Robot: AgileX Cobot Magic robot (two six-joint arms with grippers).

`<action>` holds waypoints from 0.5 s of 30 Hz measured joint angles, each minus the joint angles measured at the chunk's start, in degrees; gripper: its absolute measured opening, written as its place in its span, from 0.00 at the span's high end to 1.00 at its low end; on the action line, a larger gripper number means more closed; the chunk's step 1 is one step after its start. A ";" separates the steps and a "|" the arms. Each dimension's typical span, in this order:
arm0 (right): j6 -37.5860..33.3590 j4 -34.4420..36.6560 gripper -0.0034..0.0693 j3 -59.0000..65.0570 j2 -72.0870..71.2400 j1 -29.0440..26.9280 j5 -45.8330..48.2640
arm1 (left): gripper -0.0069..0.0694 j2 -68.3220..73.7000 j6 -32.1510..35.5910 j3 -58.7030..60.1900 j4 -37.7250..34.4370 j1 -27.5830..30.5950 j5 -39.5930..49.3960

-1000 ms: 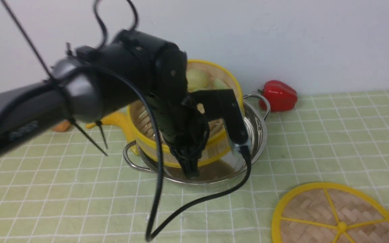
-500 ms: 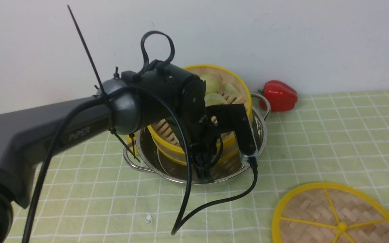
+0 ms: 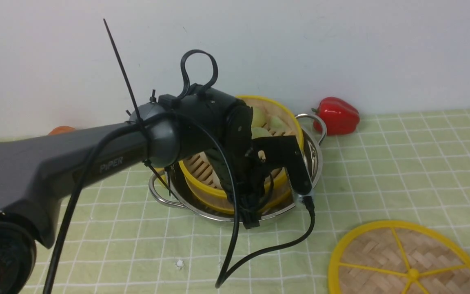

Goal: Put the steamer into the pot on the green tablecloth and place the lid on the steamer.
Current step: 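Place the bamboo steamer basket with dumplings into the steel pot with the left gripper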

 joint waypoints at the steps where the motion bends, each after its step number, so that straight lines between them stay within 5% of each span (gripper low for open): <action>1: 0.00 0.00 0.62 0.00 0.00 0.00 0.00 | 0.80 0.00 0.00 0.00 0.00 0.00 0.00; 8: 0.00 0.00 0.62 0.00 0.00 0.00 0.00 | 0.51 0.00 0.00 -0.18 0.88 0.00 -1.41; 15: 0.00 0.00 0.62 0.00 0.00 0.00 0.00 | 0.35 -5.04 -5.02 -0.23 5.72 -0.04 -0.97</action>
